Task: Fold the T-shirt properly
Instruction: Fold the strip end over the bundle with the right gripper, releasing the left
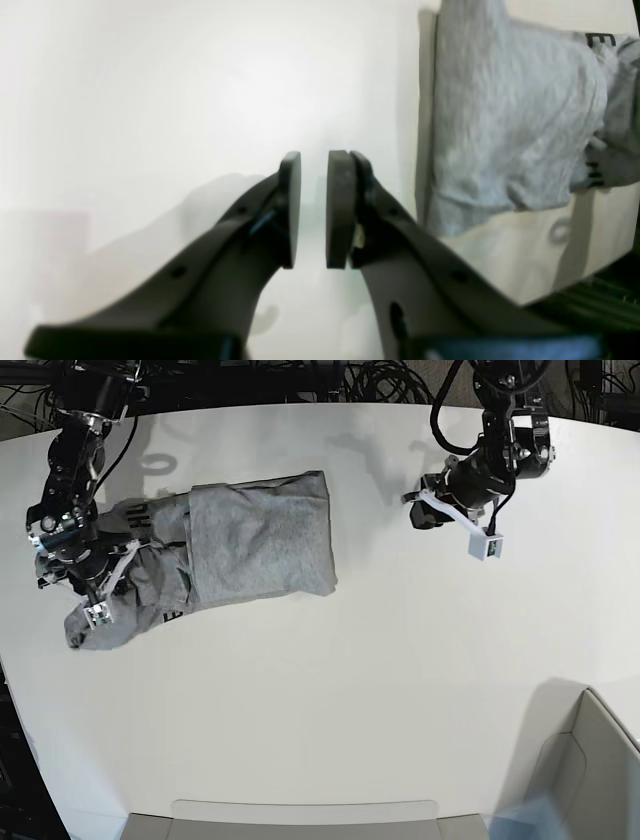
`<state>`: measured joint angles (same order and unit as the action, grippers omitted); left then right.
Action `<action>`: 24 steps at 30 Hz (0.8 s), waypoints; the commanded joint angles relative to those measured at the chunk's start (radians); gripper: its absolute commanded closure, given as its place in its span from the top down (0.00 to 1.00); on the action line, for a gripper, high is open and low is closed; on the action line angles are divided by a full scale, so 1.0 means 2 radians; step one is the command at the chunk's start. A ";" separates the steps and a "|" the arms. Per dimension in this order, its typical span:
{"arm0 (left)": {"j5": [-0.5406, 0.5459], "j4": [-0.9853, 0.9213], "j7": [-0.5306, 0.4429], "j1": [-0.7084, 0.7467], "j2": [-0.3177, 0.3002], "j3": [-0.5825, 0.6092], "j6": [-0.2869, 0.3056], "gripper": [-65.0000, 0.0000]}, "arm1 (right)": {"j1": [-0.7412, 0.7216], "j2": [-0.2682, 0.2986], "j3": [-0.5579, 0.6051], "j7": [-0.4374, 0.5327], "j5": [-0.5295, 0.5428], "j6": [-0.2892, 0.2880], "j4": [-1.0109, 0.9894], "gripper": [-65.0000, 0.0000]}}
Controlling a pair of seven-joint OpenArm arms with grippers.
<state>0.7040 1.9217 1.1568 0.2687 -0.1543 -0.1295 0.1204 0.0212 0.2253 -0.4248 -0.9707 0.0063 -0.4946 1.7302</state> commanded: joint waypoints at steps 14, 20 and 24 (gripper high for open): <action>0.004 0.007 0.030 -0.004 -0.003 -0.048 0.002 0.14 | 0.028 -0.110 0.227 0.012 -0.218 0.000 0.099 0.00; 0.004 0.007 0.030 -0.003 -0.003 -0.048 0.002 0.14 | 0.034 -0.138 0.294 0.012 -0.277 0.000 0.087 0.00; 0.004 0.007 0.030 -0.003 -0.003 -0.048 0.002 0.14 | 0.036 -0.141 0.328 0.012 -0.303 0.000 0.061 0.00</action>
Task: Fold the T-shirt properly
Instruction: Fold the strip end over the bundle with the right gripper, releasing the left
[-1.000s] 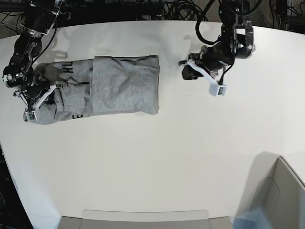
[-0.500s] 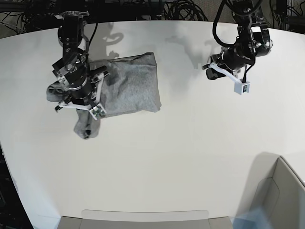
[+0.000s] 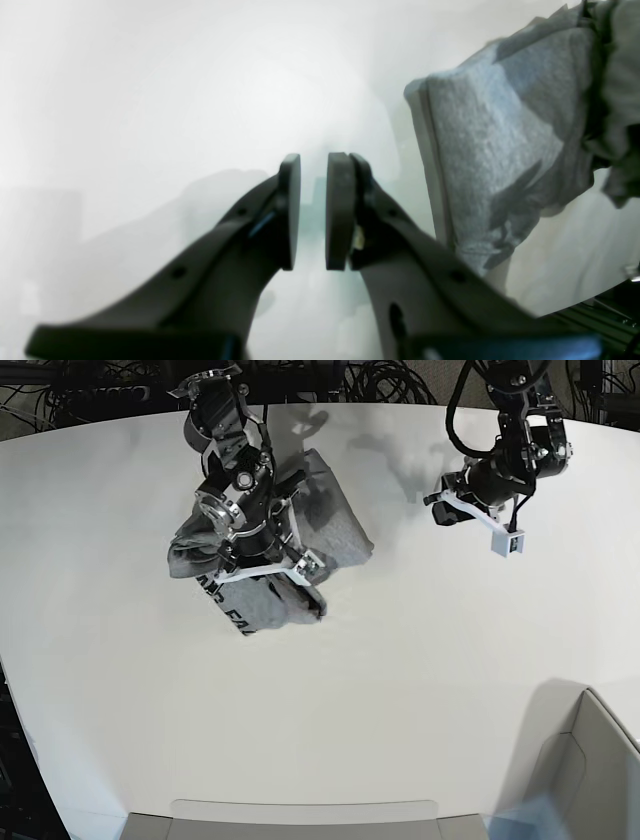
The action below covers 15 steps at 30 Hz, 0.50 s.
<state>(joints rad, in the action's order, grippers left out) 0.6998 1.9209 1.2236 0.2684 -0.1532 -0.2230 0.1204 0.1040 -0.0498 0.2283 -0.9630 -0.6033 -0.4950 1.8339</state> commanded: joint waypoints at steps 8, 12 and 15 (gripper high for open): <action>0.006 0.007 -0.005 -0.003 -0.004 -0.005 0.002 0.14 | 0.016 -0.003 0.034 0.008 -0.011 0.000 0.007 0.00; 0.005 0.007 -0.005 -0.003 -0.004 -0.005 0.002 0.14 | 0.017 0.000 0.061 0.010 -0.009 0.000 0.003 0.00; 0.005 0.007 -0.005 -0.003 -0.003 -0.005 0.002 0.14 | 0.017 0.001 0.080 0.010 -0.009 0.000 0.003 0.00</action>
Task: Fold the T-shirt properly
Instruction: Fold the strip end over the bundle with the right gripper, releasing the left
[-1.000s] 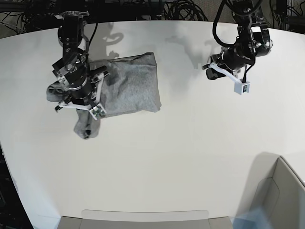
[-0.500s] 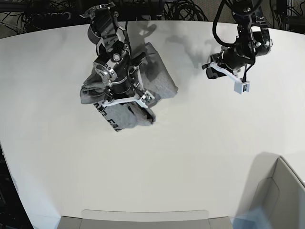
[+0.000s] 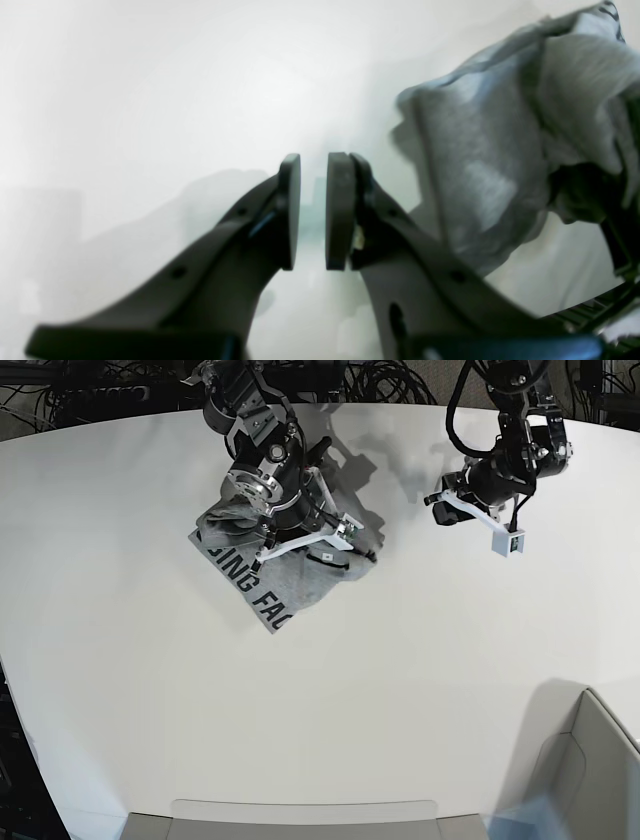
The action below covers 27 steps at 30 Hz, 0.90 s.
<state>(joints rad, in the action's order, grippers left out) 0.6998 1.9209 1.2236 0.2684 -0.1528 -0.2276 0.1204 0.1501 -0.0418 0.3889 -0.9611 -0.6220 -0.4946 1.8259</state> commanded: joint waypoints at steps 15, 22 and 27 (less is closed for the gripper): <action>0.006 0.007 -0.006 -0.002 -0.003 -0.002 0.002 0.14 | -0.029 -0.002 0.003 0.011 0.220 -0.002 0.014 0.38; 0.006 0.007 -0.007 -0.002 -0.002 -0.002 0.002 0.14 | -0.050 -0.002 -0.008 0.011 0.278 -0.002 0.032 0.38; 0.009 0.008 -0.008 -0.002 -0.001 0.003 0.003 0.14 | -0.048 0.007 -0.096 0.025 0.276 -0.002 0.069 0.34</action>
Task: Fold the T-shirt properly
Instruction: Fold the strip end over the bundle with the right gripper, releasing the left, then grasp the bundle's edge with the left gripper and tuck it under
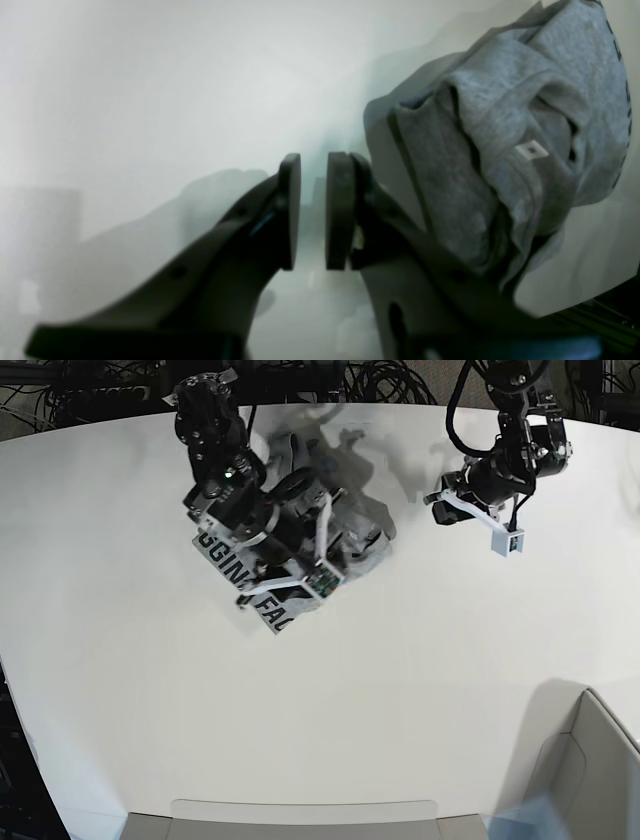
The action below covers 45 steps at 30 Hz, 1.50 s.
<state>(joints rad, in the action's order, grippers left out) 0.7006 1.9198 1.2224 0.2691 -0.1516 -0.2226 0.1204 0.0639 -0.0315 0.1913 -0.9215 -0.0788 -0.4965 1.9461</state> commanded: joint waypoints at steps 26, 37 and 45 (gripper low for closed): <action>0.027 -0.014 -0.107 -0.038 -0.003 0.190 0.000 0.00 | 0.059 0.120 -0.138 0.025 0.008 -0.004 -0.093 0.00; 0.015 0.022 -0.104 -0.020 -0.004 0.155 -0.001 0.23 | 0.058 0.120 -0.138 0.022 0.008 -0.004 -0.094 0.00; 0.015 0.006 -0.065 -0.019 -0.002 0.112 -0.001 0.23 | 0.059 0.120 -0.138 0.022 0.008 -0.004 -0.094 0.00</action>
<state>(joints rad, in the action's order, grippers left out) 0.7109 1.9205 1.0988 0.2371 -0.1577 -0.0010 0.1120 0.1917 0.2047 -0.0822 -0.8909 -0.0669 -0.4980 1.7428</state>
